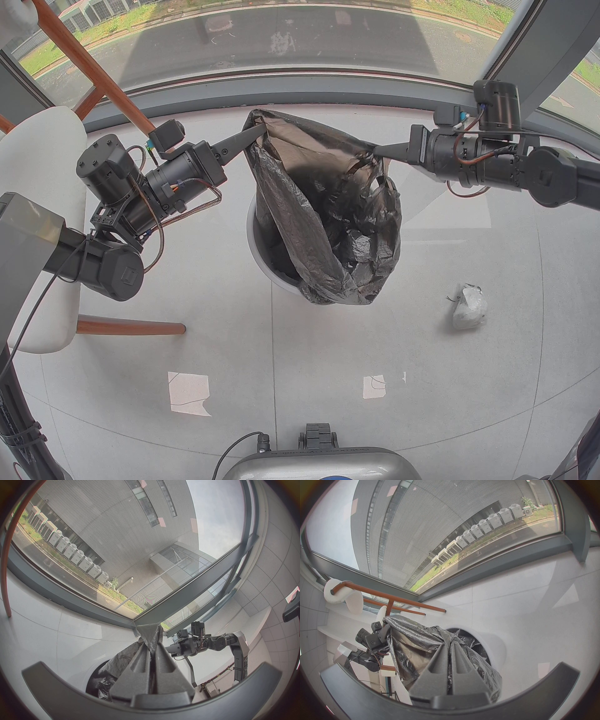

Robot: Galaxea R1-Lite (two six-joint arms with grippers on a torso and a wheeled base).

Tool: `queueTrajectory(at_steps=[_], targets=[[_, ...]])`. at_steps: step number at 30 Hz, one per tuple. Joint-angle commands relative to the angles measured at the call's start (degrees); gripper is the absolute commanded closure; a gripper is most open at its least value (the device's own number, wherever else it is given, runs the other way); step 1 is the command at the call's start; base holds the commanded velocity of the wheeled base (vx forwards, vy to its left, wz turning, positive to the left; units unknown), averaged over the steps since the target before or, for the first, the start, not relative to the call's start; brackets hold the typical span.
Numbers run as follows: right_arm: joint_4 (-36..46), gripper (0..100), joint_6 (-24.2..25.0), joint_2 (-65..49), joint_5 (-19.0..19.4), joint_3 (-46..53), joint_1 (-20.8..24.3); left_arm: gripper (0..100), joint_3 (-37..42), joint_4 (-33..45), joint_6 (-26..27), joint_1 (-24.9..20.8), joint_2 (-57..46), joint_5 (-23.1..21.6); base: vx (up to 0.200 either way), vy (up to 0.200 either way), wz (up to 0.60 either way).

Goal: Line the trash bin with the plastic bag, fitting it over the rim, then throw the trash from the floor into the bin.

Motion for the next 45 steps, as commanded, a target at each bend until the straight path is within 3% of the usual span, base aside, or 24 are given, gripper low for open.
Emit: queueTrajectory(at_steps=[1, 10, 18, 26, 31, 32, 36, 45], targets=[[0.24, 100, -0.12, 0.83, 0.01, -4.57, -2.15, 100, -2.87, 0.48, -0.05, -0.22, 2.08, -0.13, 0.000, 0.000, 0.00], [0.07, 100, -2.23, 9.09, 0.01, -11.96, -3.47, 100, -7.88, 0.31, 0.30, -1.19, 8.94, 0.13, 0.000, 0.000, 0.00], [0.16, 100, -2.14, 9.70, -0.08, -12.66, -3.47, 100, -8.58, 0.31, 0.30, -0.66, 9.47, 0.13, 0.000, 0.000, 0.00], [0.24, 100, -2.14, 7.51, -0.17, -9.58, -4.35, 100, -10.95, 3.21, 0.47, 1.27, 9.64, 1.18, 0.000, 0.000, 0.00], [0.24, 100, -2.06, 5.66, -0.17, -7.39, -4.26, 100, -17.02, 4.00, 1.18, 3.12, 13.51, 1.80, 0.000, 0.000, 0.00], [0.07, 100, -1.97, 4.52, -0.25, -5.28, -4.00, 100, -22.12, 4.26, 1.09, 3.73, 15.71, 1.54, 0.000, 0.000, 0.00], [-0.02, 100, -2.14, 1.36, -0.17, 0.08, -3.73, 100, -27.13, 7.69, 0.82, 3.38, 16.58, 1.36, 0.000, 0.000, 0.00], [-0.11, 100, -2.23, -1.46, -0.17, 5.53, -3.65, 100, -27.13, 7.69, 0.91, -0.14, 17.99, -2.60, 0.000, 0.000, 0.00]])
